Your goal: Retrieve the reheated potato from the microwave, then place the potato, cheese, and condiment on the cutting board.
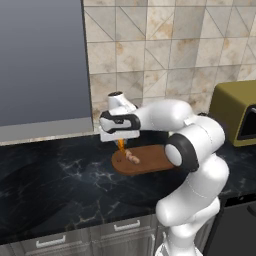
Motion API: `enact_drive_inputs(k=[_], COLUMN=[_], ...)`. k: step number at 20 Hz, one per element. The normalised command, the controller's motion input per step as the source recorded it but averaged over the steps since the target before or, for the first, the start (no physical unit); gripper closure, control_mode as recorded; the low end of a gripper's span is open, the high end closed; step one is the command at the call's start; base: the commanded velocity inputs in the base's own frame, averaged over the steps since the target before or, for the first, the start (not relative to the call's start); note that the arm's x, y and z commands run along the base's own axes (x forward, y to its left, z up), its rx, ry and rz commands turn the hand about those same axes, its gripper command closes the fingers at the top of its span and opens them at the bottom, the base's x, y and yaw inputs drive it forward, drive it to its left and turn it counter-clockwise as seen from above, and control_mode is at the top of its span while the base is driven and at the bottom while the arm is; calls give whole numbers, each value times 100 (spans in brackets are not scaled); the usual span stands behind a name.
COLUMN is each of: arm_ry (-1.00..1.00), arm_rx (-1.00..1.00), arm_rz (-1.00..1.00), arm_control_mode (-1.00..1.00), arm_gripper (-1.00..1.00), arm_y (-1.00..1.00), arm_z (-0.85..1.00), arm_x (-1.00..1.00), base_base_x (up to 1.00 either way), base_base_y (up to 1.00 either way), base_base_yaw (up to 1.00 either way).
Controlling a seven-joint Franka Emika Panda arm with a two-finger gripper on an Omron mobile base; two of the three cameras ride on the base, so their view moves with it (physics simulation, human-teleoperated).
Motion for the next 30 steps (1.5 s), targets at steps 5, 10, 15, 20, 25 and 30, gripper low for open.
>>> enact_drive_inputs(k=[5, 10, 15, 20, 25, 30], arm_ry=[0, 0, 0, 0, 0, 1], arm_rx=[0, 1, 8, 18, 18, 4], arm_rz=[26, 28, 20, 12, 2, 0], arm_control_mode=[-100, -100, -100, -100, -100, -100], arm_gripper=[100, 100, 100, 100, 100, 100], arm_y=[-59, -58, -58, -36, -9, -1], arm_z=[10, 2, -3, -22, -34, -29], arm_x=[0, 0, 0, 3, 4, 0], base_base_x=[0, 0, 0, 0, 0, 0], base_base_y=[0, 0, 0, 0, 0, 0], base_base_yaw=[0, 0, 0, 0, 0, 0])
